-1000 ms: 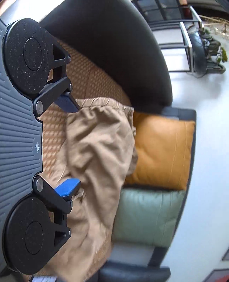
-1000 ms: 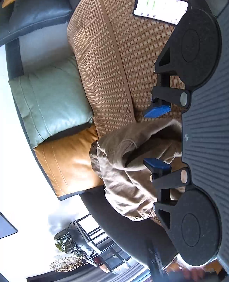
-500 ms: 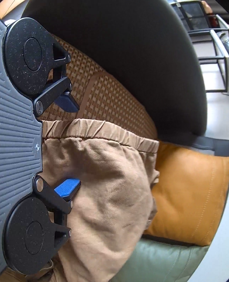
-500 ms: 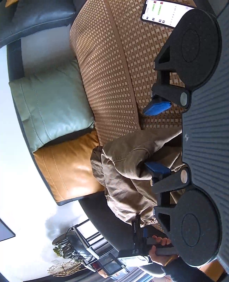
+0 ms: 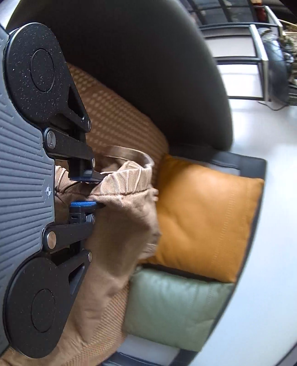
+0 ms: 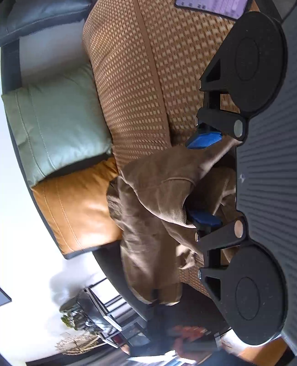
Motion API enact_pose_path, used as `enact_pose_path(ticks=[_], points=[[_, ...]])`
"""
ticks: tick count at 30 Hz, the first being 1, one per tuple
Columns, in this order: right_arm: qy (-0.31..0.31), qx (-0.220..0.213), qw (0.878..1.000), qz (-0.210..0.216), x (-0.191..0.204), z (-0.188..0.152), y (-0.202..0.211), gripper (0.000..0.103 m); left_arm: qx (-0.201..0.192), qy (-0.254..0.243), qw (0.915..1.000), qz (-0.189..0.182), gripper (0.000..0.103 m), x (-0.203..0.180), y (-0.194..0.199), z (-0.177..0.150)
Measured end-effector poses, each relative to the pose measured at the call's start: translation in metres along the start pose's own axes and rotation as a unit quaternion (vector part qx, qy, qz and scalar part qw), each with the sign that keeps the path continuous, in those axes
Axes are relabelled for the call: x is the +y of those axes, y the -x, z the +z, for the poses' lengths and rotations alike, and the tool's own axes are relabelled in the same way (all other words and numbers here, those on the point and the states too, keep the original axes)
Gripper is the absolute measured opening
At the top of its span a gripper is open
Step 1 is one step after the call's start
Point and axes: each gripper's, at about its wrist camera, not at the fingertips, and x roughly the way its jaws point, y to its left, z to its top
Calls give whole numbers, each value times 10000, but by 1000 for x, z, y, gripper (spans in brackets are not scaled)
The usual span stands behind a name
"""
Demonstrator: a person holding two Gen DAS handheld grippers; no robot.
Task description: Fold clothes
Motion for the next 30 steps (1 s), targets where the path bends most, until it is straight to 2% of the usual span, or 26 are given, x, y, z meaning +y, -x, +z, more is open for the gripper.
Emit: enact_pose_path(ticks=[3, 8, 11, 14, 16, 17, 19, 22, 23, 24, 26, 28, 30], points=[[98, 55, 9998, 137, 11, -6, -4, 63, -146, -16, 9999, 73, 13, 3, 14, 15], [323, 106, 9986, 396, 25, -10, -6, 65, -63, 274, 9989, 375, 13, 24, 15, 28], [382, 103, 9979, 522, 28, -11, -6, 66, 225, 308, 9959, 816, 14, 40, -3, 23], [395, 44, 9970, 663, 27, -13, -5, 67, 676, 398, 9906, 1123, 15, 56, -24, -2], [372, -212, 9964, 733, 22, -14, 3, 68, 863, 385, 9882, 1209, 17, 58, -34, -19], [377, -341, 9964, 672, 18, -14, 7, 72, 914, 342, 9874, 1248, 18, 57, -37, -26], [369, -488, 9967, 542, 9, -12, 13, 74, 987, 250, 9858, 1338, 23, 52, -42, -36], [176, -540, 9969, 537, -8, -8, 17, 74, 1072, 159, 9831, 1478, 43, 49, -48, -42], [124, -579, 9968, 531, -13, -7, 18, 74, 1080, 131, 9822, 1531, 60, 48, -48, -43], [88, -639, 9964, 553, -17, -6, 19, 74, 1030, 109, 9815, 1611, 68, 46, -46, -43], [13, -807, 9942, 707, -25, -7, 23, 78, 872, 107, 9814, 1707, 77, 45, -37, -42], [-11, -969, 9900, 1023, -33, -8, 30, 78, 679, 188, 9835, 1665, 80, 45, -22, -40], [-51, -1240, 9808, 1502, -45, -9, 41, 87, 517, 334, 9850, 1610, 82, 45, -7, -36]])
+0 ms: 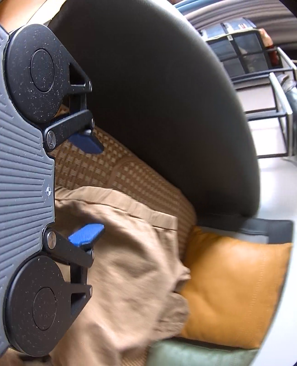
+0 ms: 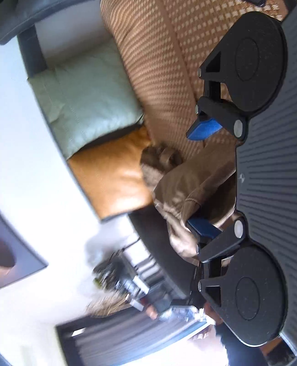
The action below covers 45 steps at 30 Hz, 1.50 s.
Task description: Fold clothes
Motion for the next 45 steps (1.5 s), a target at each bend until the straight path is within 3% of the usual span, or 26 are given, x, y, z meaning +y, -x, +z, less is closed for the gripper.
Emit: enact_pose_path(ticks=[1, 3, 6, 9, 12, 15, 17, 19, 22, 27, 33, 38, 45], points=[[-47, -174, 9994, 283, -5, 2, 8, 93, -63, 78, 9999, -8, 82, 2, 7, 2], [-107, -573, 9959, 694, -16, 9, 24, 94, -184, 226, 9996, -7, 82, 4, 20, 7], [-143, -951, 9911, 920, -38, 28, 43, 98, -340, 313, 9987, -206, 83, -4, 38, 9], [-346, -1242, 9885, 785, -83, 48, 51, 99, -439, 234, 9977, -458, 84, -27, 52, 13], [-720, -1503, 9846, 530, -138, 62, 57, 99, -485, -34, 9937, -1007, 84, -64, 76, 5], [-1230, -1587, 9792, 280, -192, 63, 52, 99, -412, -628, 9804, -1823, 85, -114, 95, -7], [-1446, -1606, 9762, 196, -221, 61, 45, 99, -284, -1191, 9623, -2429, 86, -151, 105, -18], [-1581, -1434, 9766, 263, -241, 58, 32, 99, -203, -1686, 9469, -2729, 86, -188, 110, -35], [-1767, -1104, 9772, 415, -265, 50, 15, 99, -85, -2092, 9368, -2804, 86, -226, 111, -59], [-1805, -840, 9784, 549, -286, 42, -7, 99, 178, -2184, 9358, -2763, 87, -252, 98, -70], [-1898, -749, 9784, 319, -304, 31, -9, 99, 221, -2100, 9399, -2684, 88, -256, 97, -67], [-1979, -916, 9754, 335, -302, 29, -1, 99, 193, -2065, 9414, -2660, 88, -256, 102, -66], [-1858, -811, 9788, 303, -296, 35, -2, 99, -111, -2267, 9306, -2872, 88, -255, 127, -62]])
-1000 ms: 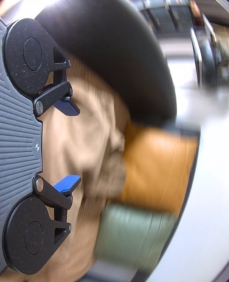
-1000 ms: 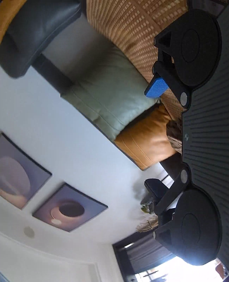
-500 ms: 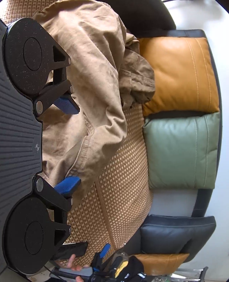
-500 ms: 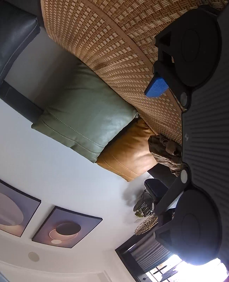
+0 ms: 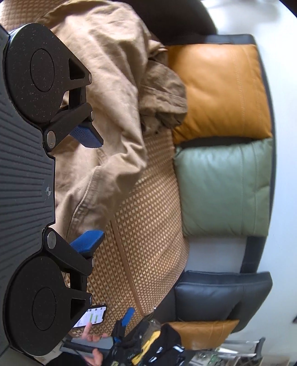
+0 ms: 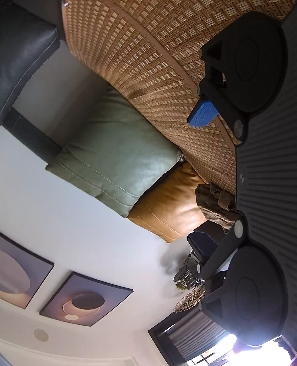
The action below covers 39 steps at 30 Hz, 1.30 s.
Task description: Fold clothes
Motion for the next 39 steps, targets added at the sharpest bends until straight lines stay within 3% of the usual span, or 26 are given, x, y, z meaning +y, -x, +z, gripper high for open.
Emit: enact_pose_path(ticks=[7, 11, 15, 22, 23, 26, 27, 30, 34, 37, 39], points=[[-104, -43, 9999, -77, 2, -2, 1, 99, -60, 118, 9999, -13, 88, 3, 6, 0], [236, 30, 9997, 24, 37, -2, -3, 101, 192, 163, 9995, -168, 89, -2, 4, -5], [659, 241, 9965, 457, 78, -8, -14, 102, 487, 96, 9985, 209, 91, -8, -12, -11], [704, 481, 9944, 622, 113, -19, -33, 102, 850, 1266, 9876, -379, 91, -1, -60, -14], [761, 519, 9938, 621, 118, -22, -34, 102, 893, 1217, 9878, -394, 88, -2, -65, -14], [928, 652, 9918, 594, 133, -28, -39, 102, 1048, 1089, 9874, -472, 23, -3, -76, -15], [953, 688, 9913, 592, 138, -29, -40, 102, 1044, 1231, 9854, -541, 17, 2, -72, -15], [1031, 758, 9899, 616, 150, -32, -42, 102, 712, 1379, 9867, -480, 8, 18, -37, -12], [1086, 879, 9881, 650, 162, -36, -52, 102, 225, 1519, 9881, -134, 5, 46, 27, -14], [1156, 1008, 9857, 694, 172, -41, -65, 102, -49, 1780, 9832, 404, 2, 74, 73, -24], [1201, 1114, 9838, 732, 178, -45, -77, 102, -183, 2027, 9752, 867, 2, 96, 97, -34]])
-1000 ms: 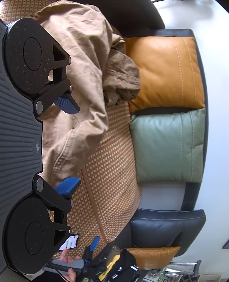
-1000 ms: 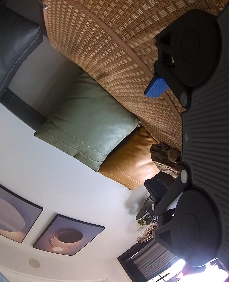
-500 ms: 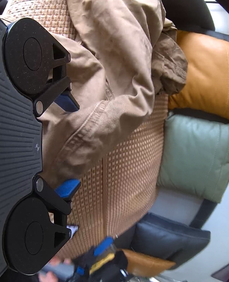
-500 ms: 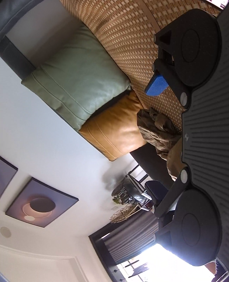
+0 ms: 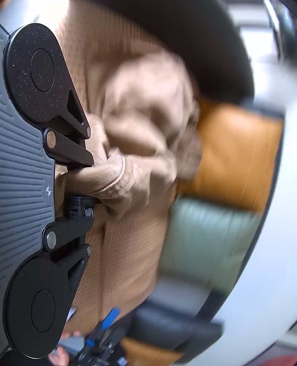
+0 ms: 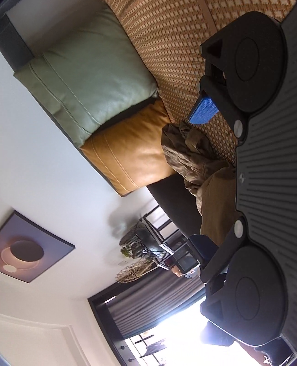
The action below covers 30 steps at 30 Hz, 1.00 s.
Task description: Fold clothes
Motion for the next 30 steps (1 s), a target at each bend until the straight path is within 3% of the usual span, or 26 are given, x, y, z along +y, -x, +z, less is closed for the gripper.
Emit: enact_pose_path(ticks=[3, 8, 11, 18, 23, 27, 30], points=[[1, 173, 9998, 76, 6, 0, -24, 102, -146, 541, 9965, 615, 2, 47, 18, -2], [151, 587, 9982, -13, 18, -5, -77, 102, -265, 1453, 9817, 1200, 2, 108, 29, -11], [274, 940, 9948, -287, 22, -9, -121, 102, -284, 1721, 9750, 1378, 2, 125, 30, -17], [677, 1811, 9771, -887, 27, -30, -247, 98, -277, 2063, 9685, 1369, 2, 156, 26, -25], [477, 2235, 9656, -1238, 9, -52, -325, 81, -224, 2334, 9632, 1314, 2, 181, 32, -36], [411, 2476, 9574, -1425, 2, -70, -358, 72, -190, 2416, 9610, 1334, 2, 189, 29, -39], [97, 2653, 9547, -1342, -2, -77, -368, 43, -198, 2418, 9610, 1326, 2, 189, 29, -38]])
